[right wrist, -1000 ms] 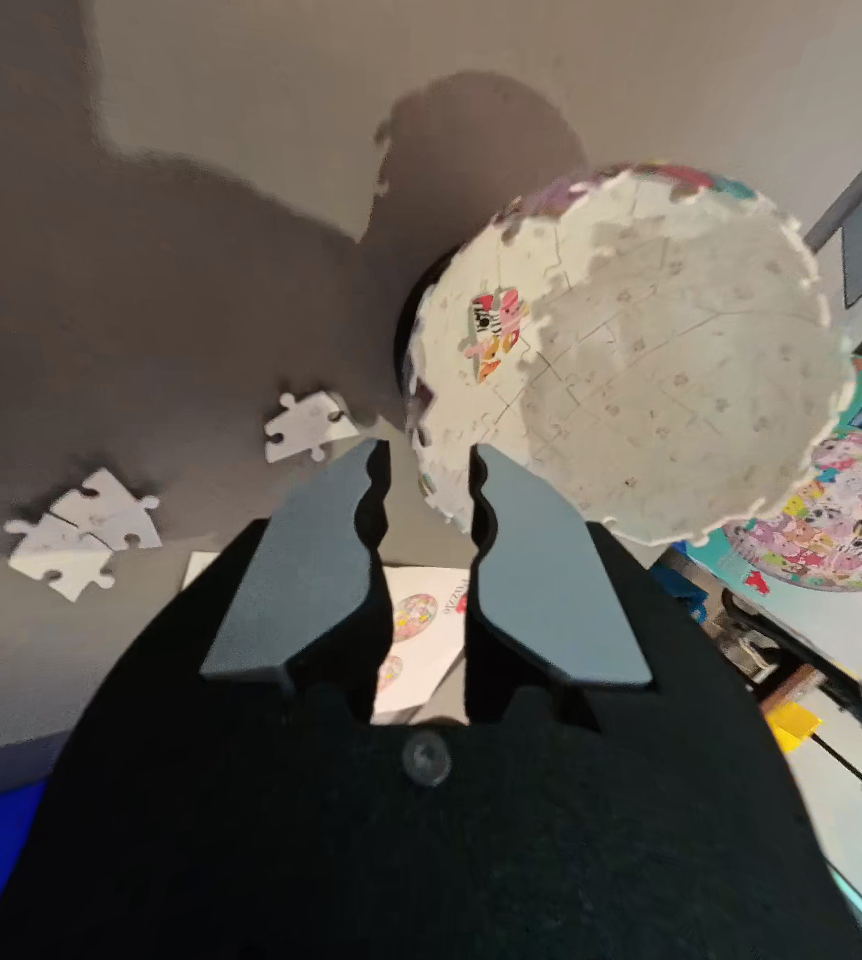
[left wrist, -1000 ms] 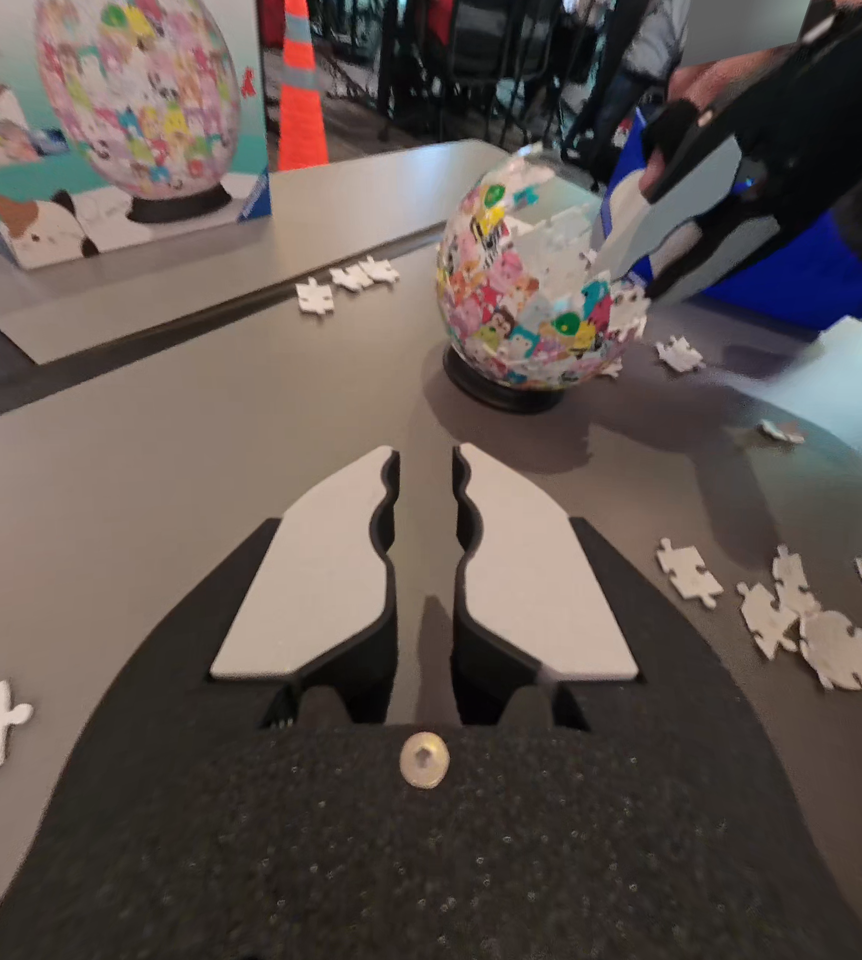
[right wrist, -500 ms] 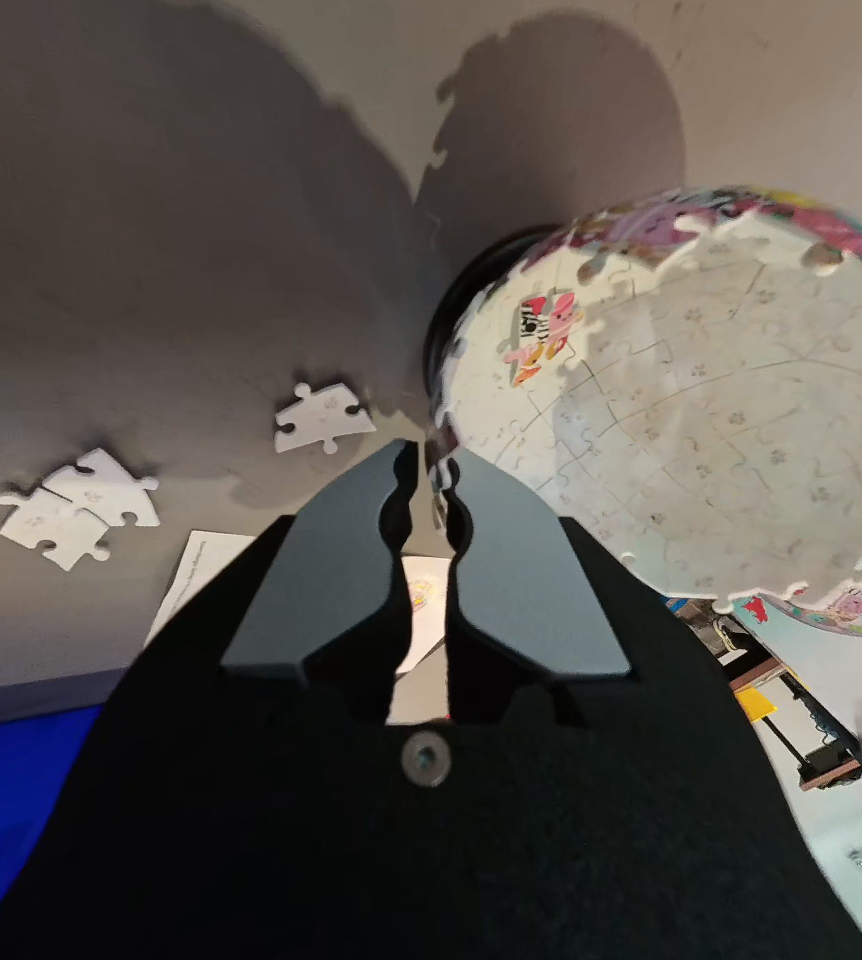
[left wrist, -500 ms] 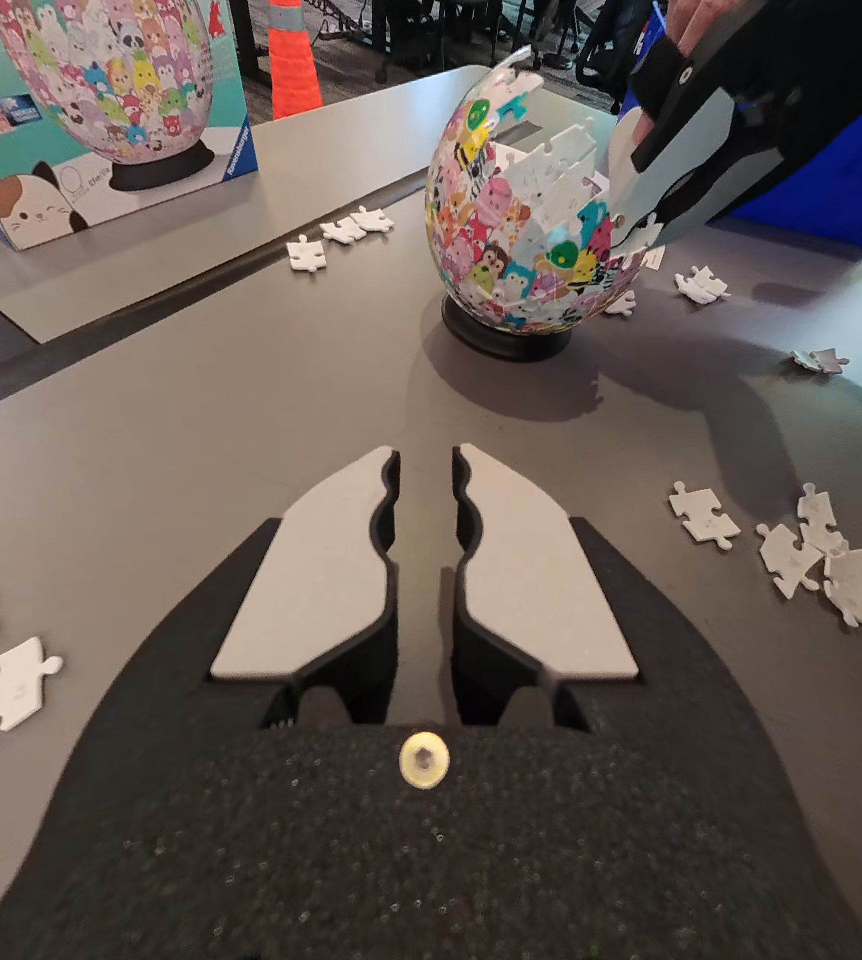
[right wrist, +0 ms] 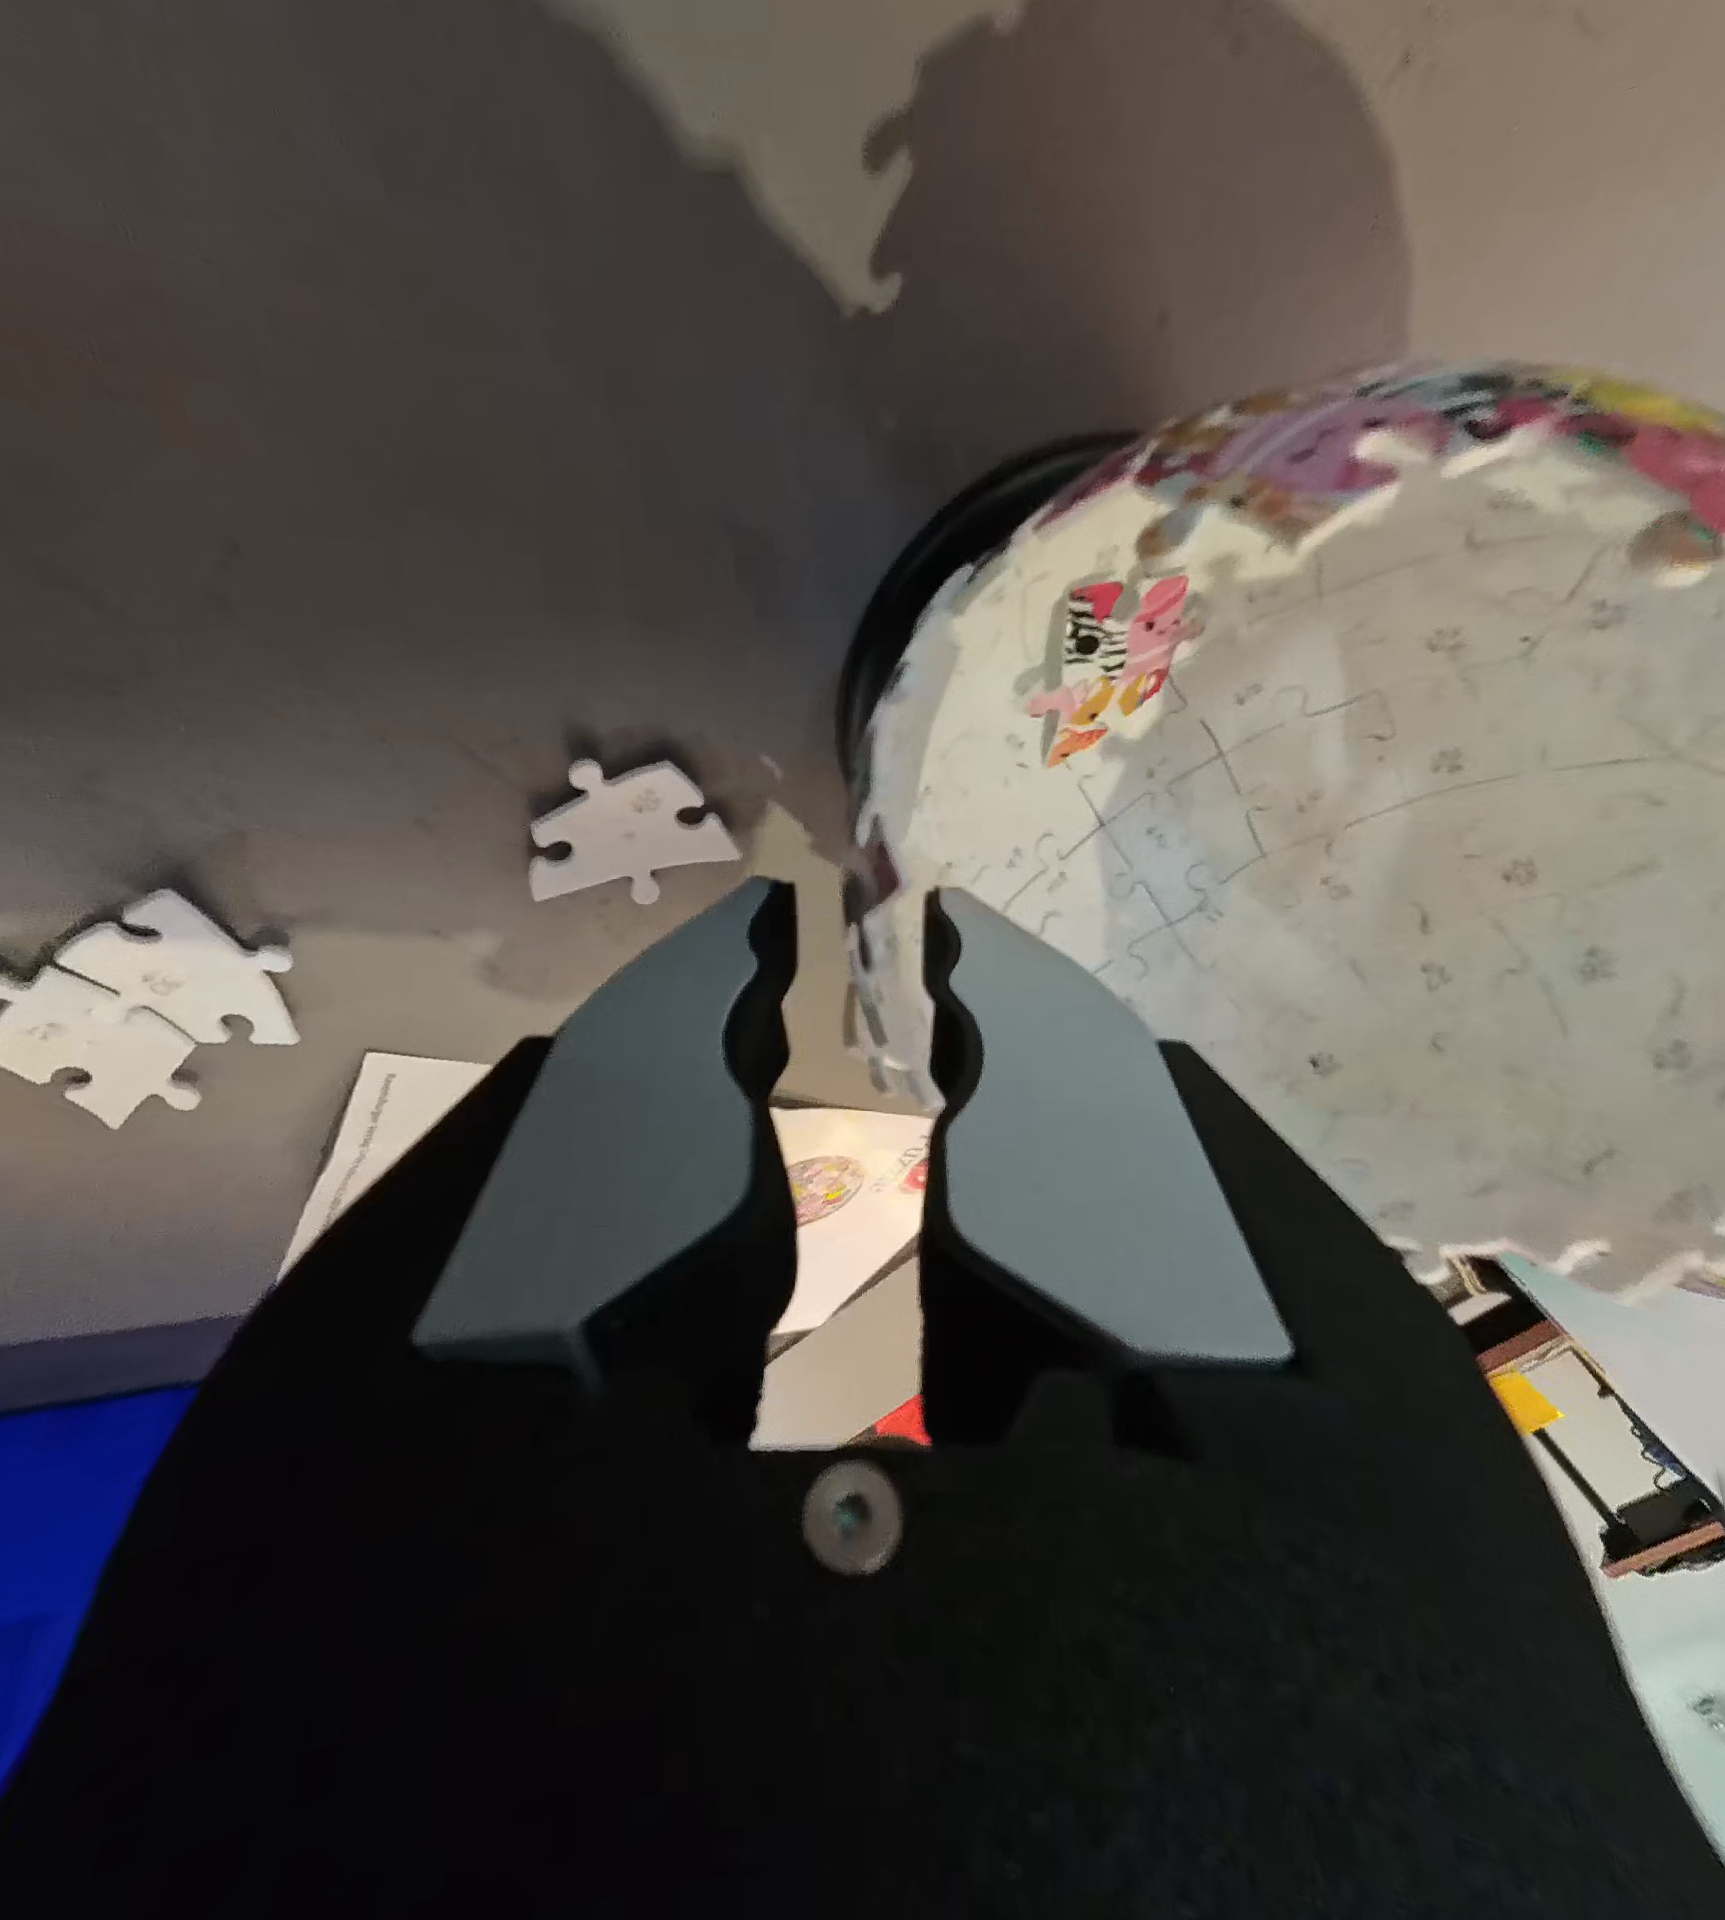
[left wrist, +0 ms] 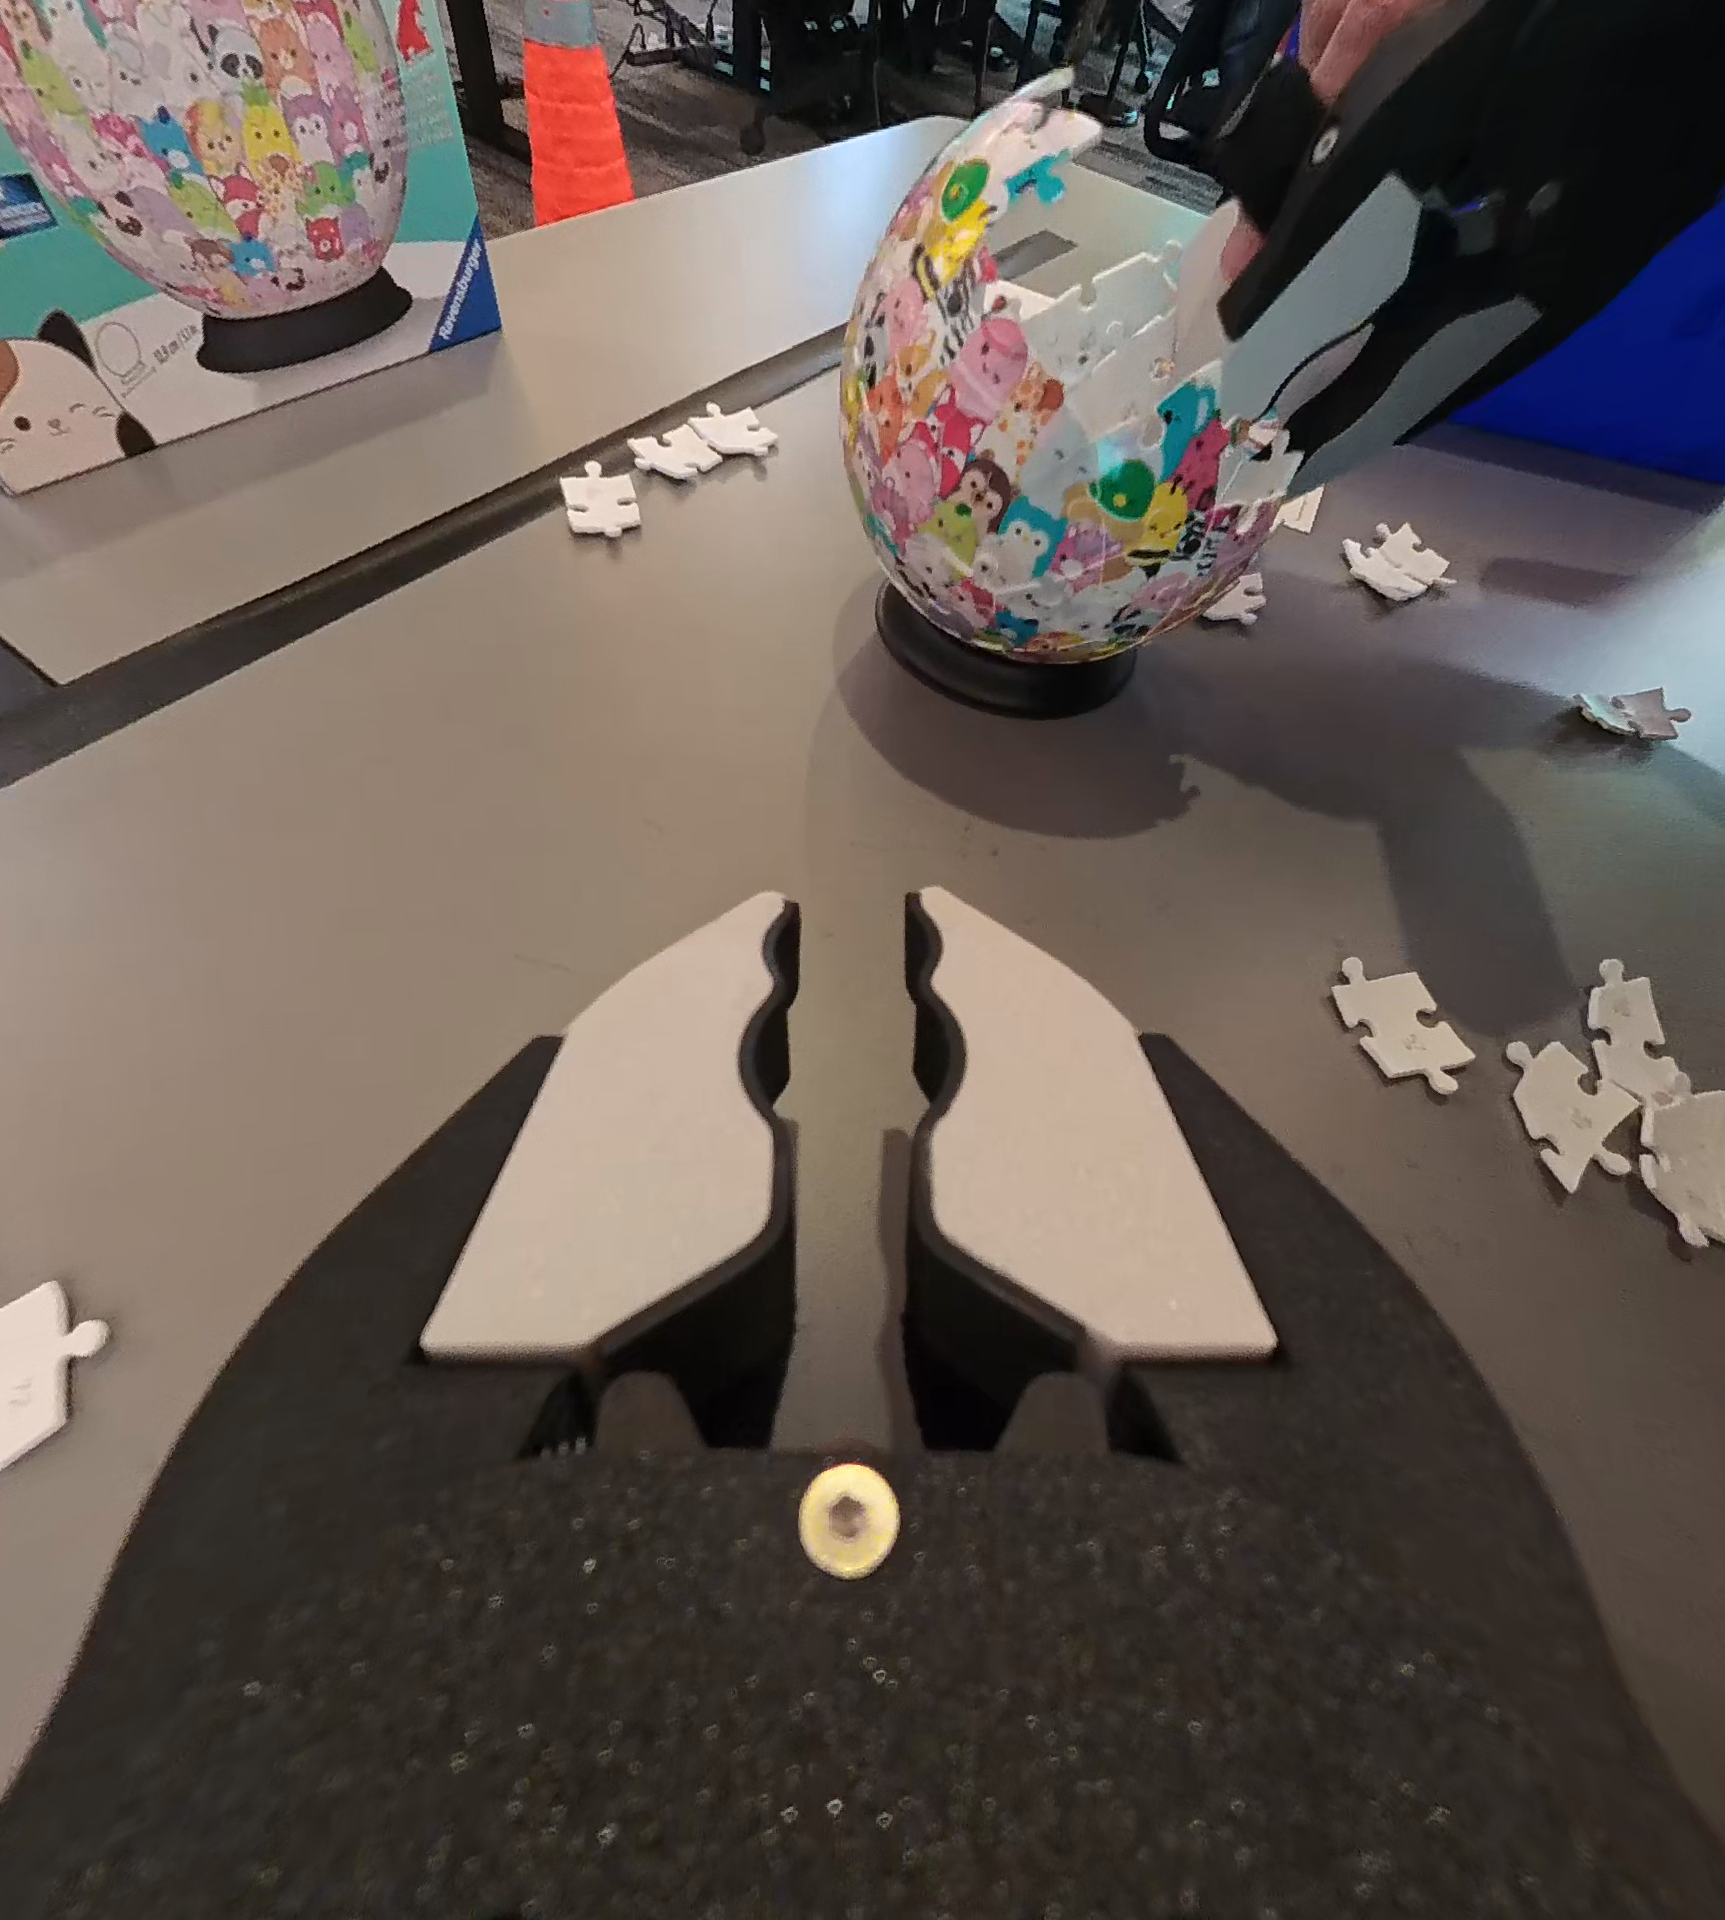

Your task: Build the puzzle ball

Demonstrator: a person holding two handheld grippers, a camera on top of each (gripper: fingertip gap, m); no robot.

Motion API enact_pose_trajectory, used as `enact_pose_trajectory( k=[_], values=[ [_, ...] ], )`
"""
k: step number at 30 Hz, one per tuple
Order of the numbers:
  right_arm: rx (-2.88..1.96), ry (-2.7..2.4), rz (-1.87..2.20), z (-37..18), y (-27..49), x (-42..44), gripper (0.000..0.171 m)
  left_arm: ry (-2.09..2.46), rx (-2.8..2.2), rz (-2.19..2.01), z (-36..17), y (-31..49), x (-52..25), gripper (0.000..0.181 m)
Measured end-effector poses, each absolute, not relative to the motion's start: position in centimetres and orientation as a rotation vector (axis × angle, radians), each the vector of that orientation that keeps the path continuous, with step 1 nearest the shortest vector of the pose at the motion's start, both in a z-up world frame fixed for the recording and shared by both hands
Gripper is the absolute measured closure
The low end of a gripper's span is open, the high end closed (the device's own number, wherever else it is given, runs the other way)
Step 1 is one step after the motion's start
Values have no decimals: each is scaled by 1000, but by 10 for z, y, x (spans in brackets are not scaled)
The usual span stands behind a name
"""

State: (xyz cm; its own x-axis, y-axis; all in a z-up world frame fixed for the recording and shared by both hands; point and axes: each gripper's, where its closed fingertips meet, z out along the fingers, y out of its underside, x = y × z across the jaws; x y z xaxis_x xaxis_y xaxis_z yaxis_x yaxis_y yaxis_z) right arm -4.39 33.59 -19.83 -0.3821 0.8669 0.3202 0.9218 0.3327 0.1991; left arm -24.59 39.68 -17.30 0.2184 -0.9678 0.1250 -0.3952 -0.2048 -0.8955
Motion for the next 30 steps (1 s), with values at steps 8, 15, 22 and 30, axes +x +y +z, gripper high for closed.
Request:
enact_pose_trajectory(
  k=[8, 15, 22, 30],
  values=[
    [-1666, -2425, -516, -206, 336, -43, 158, 1288, -1735, -947, -174, 396, -245, 163],
    [-1655, -2419, -521, -208, 338, -46, 152, 1287, -1736, -949, -174, 396, -245, 163],
    [-1663, -2428, -527, -202, 333, -44, 153, 1295, -1740, -949, -175, 395, -245, 163],
    [-1663, -2430, -508, -212, 335, -49, 153, 1293, -1740, -951, -175, 395, -245, 163]
  ],
)
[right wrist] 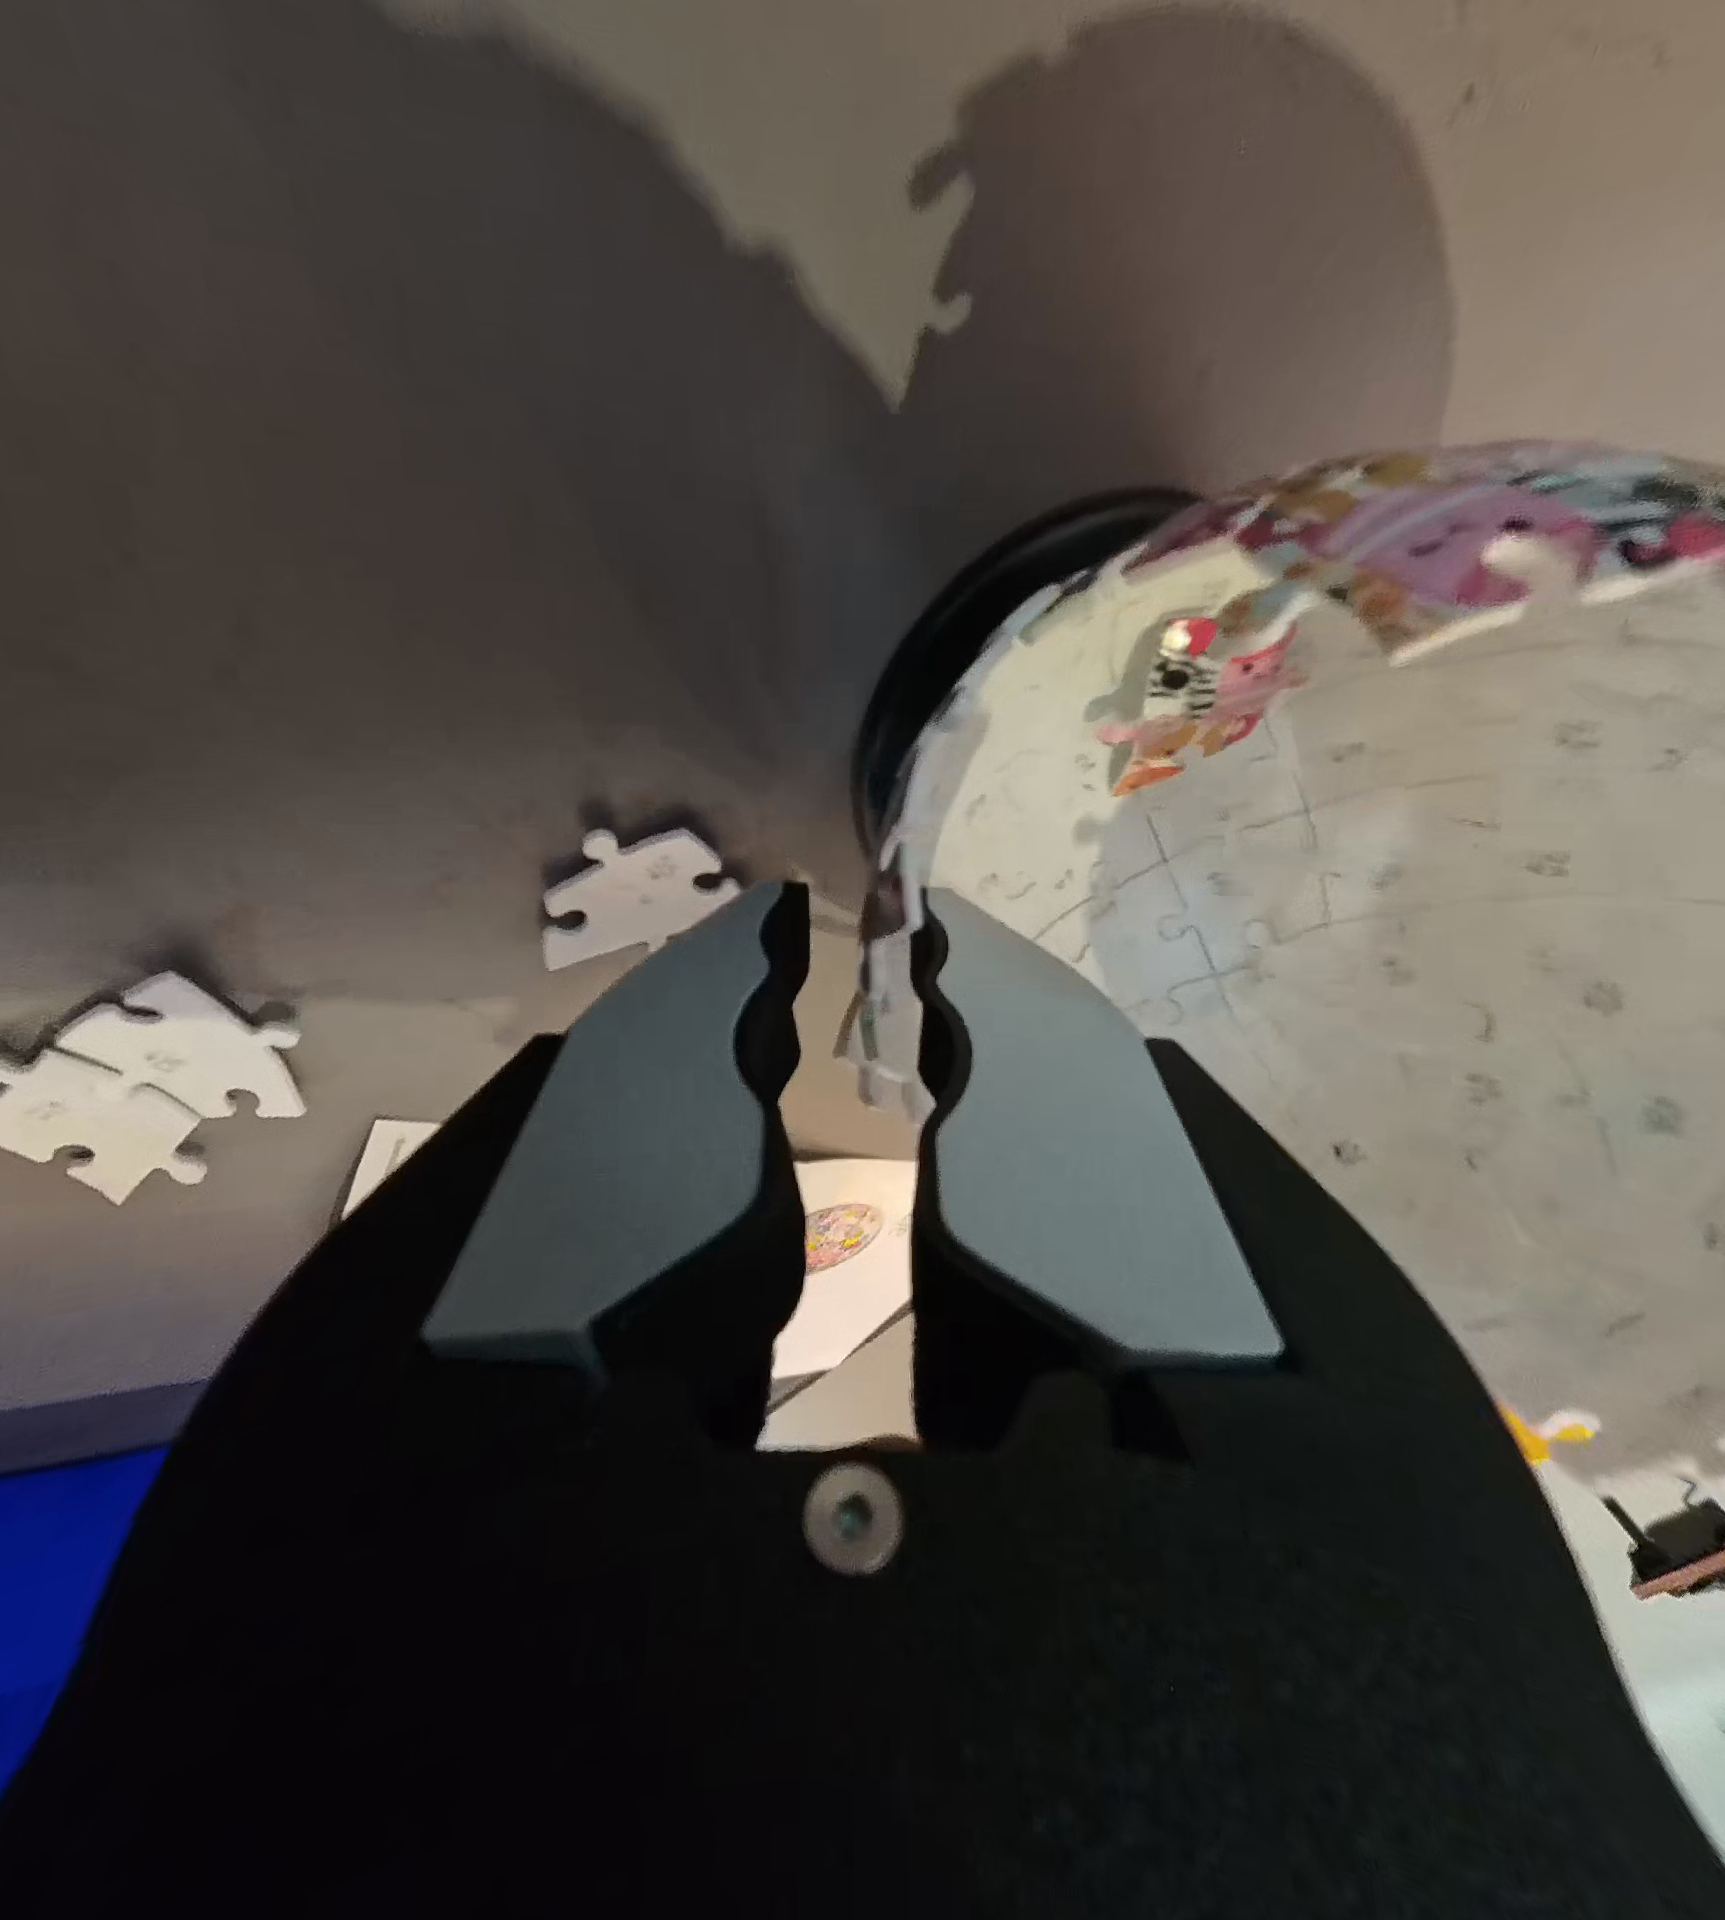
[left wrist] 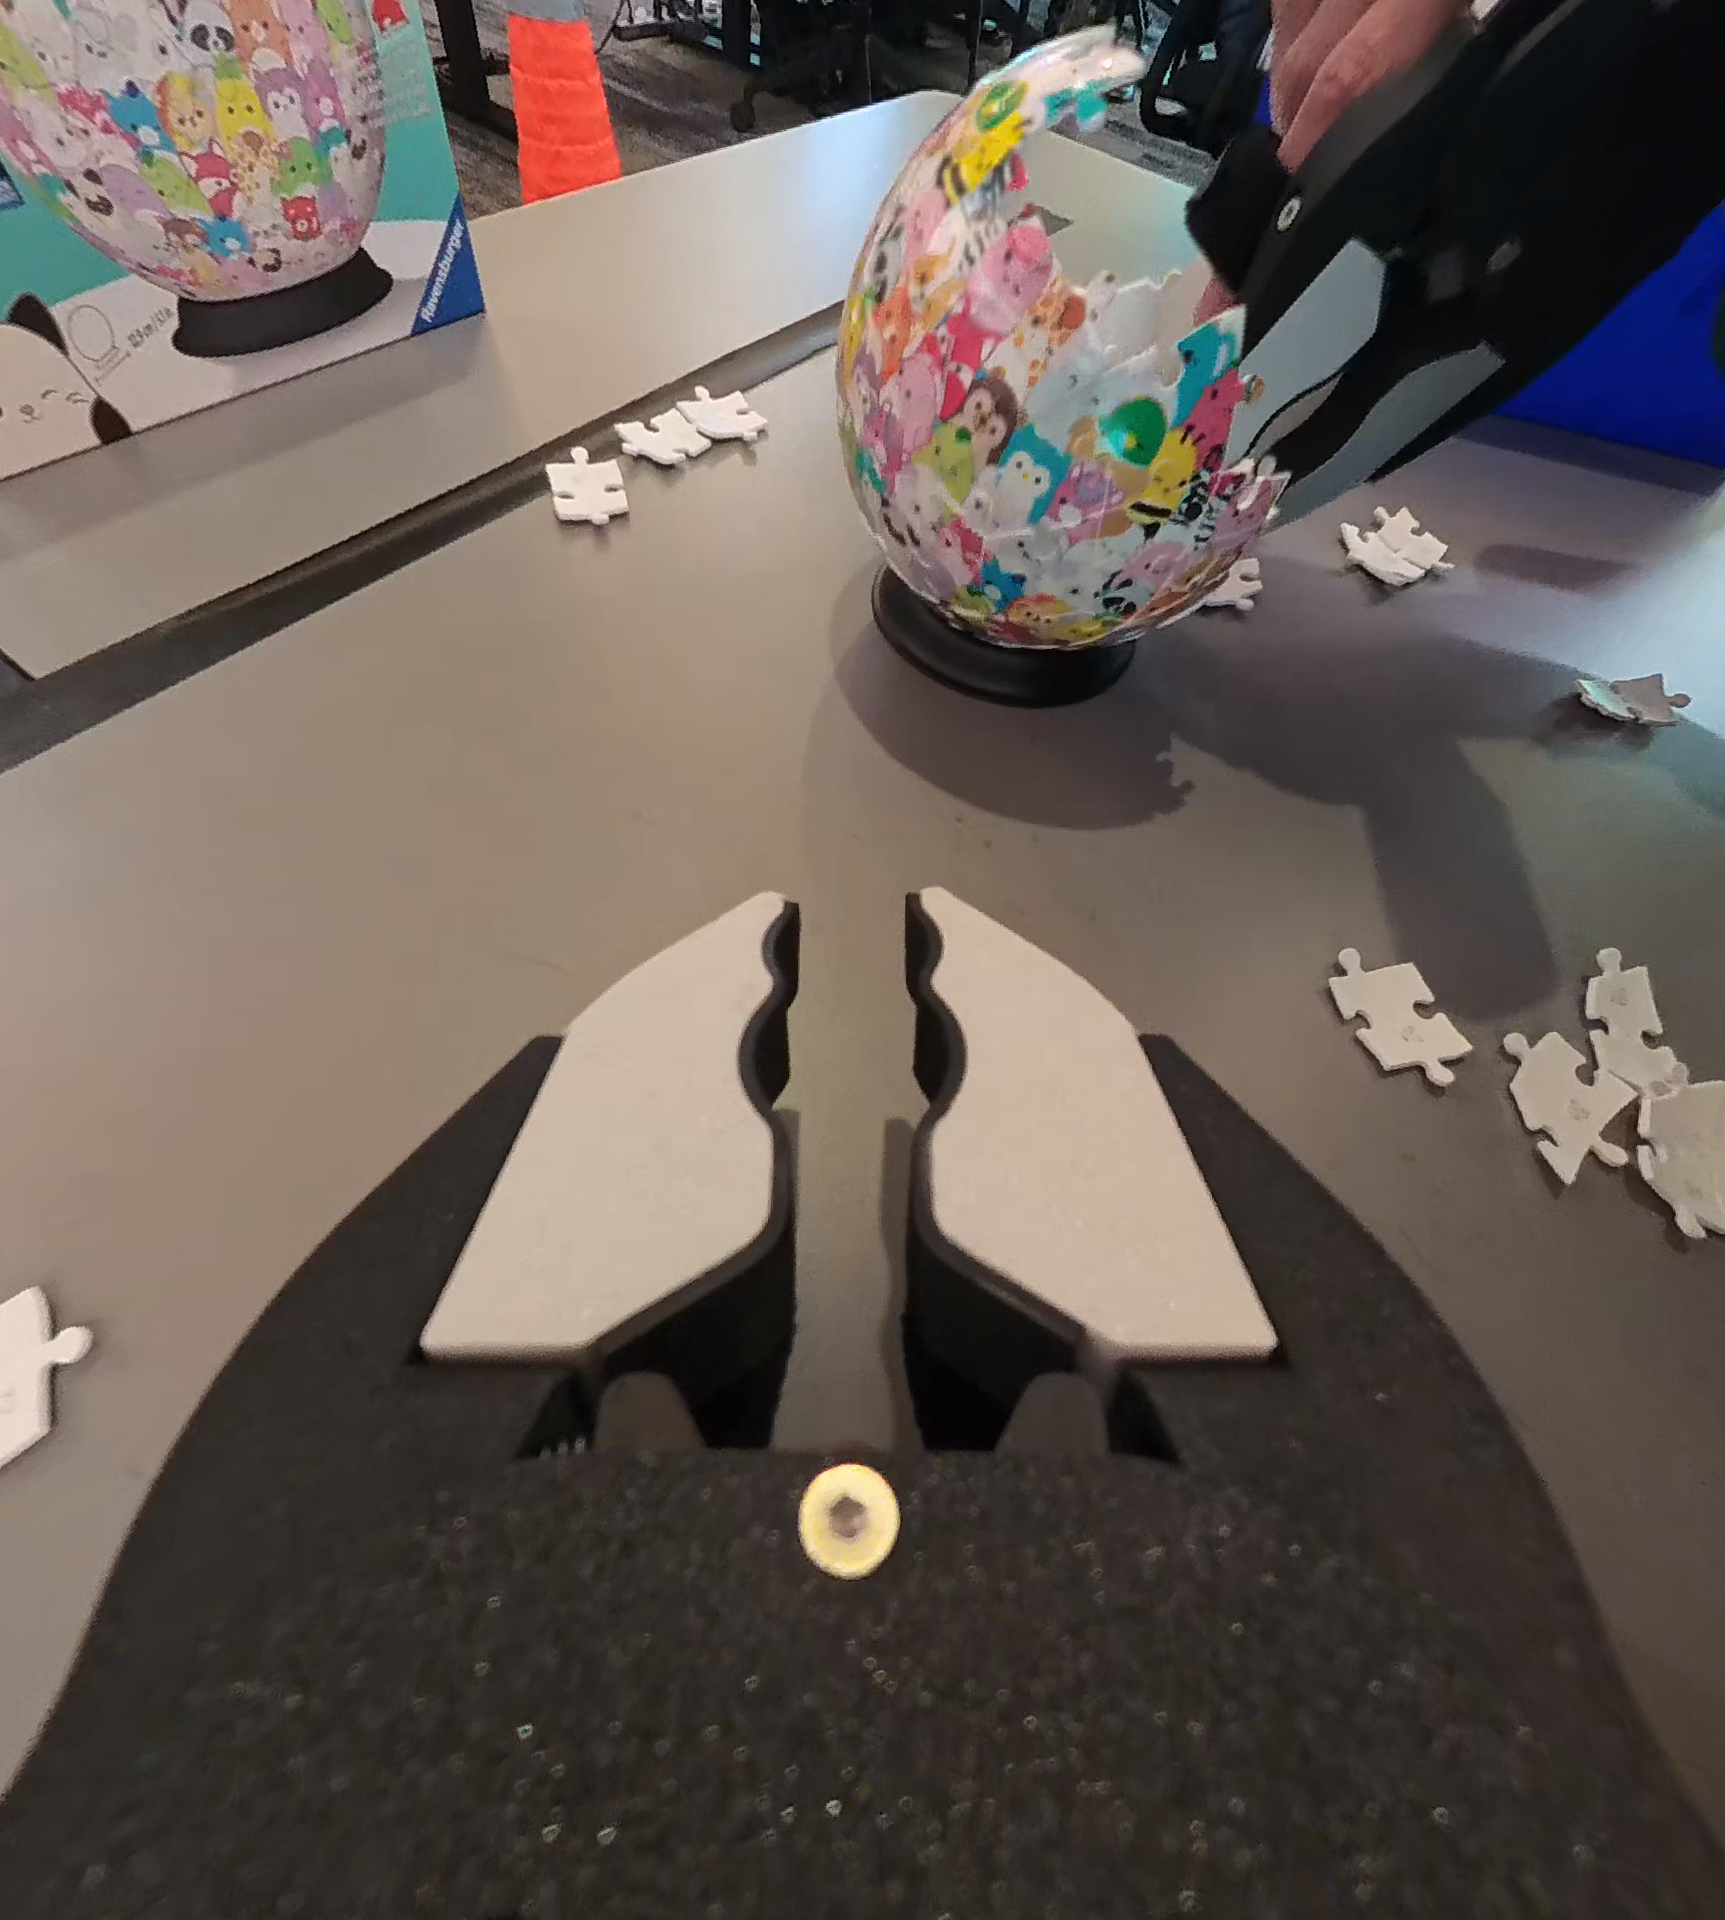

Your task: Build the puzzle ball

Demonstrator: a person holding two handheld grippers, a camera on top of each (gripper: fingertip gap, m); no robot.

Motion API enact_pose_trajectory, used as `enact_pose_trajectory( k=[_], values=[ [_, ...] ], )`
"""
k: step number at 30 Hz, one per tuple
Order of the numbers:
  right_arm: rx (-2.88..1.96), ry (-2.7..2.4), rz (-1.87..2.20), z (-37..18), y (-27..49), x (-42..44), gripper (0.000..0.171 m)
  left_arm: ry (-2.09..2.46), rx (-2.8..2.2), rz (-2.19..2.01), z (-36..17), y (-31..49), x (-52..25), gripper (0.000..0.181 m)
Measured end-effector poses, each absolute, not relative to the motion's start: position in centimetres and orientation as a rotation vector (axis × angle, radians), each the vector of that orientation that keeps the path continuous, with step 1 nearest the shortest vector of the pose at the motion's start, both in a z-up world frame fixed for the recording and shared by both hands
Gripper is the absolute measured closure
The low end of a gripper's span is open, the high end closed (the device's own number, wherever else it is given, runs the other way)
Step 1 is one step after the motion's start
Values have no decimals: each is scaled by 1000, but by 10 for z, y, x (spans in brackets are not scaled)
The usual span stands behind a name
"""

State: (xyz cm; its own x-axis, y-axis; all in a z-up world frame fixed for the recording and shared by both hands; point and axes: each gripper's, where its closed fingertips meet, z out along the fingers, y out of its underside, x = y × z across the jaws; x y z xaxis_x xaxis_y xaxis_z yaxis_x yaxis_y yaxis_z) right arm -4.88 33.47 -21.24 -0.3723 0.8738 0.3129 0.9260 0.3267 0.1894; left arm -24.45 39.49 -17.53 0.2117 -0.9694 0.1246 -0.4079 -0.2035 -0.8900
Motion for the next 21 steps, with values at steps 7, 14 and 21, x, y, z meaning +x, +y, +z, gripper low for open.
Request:
enact_pose_trajectory(
  k=[7, 14, 21],
  values=[
    [-1689, -2289, -507, -186, 335, -53, 133, 1296, -1734, -948, -175, 394, -244, 163],
    [-1890, -1553, 20, -127, 323, -79, 122, 1257, -1753, -982, -173, 398, -244, 163],
    [-1911, -1250, 38, -118, 363, -71, 124, 1145, -1767, -999, -166, 412, -249, 163]
  ],
)
